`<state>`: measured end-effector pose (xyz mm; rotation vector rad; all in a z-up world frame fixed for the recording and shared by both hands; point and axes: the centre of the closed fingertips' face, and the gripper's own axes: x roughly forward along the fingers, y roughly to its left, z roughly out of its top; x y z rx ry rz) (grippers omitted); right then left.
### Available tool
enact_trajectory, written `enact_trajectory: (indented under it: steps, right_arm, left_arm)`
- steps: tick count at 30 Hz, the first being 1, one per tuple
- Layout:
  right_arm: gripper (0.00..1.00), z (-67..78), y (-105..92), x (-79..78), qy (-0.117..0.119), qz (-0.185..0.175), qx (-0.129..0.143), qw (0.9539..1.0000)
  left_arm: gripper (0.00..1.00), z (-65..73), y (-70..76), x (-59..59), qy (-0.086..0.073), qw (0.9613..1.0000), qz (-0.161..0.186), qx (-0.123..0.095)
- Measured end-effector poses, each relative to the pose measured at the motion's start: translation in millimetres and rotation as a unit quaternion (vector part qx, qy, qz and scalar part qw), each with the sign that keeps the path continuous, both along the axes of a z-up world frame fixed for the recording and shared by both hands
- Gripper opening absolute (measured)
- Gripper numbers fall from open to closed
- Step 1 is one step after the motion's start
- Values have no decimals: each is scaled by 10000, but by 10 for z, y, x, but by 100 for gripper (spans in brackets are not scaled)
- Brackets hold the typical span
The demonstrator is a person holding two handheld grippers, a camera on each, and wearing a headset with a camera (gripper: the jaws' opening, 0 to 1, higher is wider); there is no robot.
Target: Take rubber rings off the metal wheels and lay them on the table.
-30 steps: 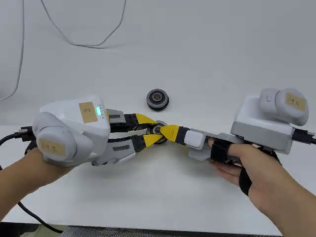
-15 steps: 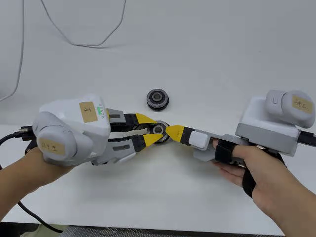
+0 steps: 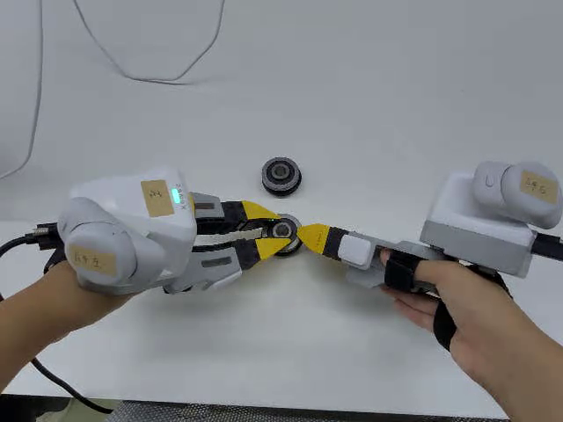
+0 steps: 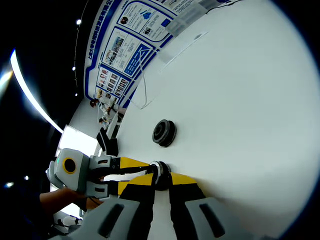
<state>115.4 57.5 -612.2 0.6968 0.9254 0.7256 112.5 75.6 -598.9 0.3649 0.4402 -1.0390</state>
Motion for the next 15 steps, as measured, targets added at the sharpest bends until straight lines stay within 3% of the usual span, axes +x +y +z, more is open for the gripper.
enact_trajectory:
  steps: [15]
  right_arm:
    - [13,9,64,-30,79,59,98,9999]
  left_arm:
    - [13,-8,3,4,3,10000,0,3]
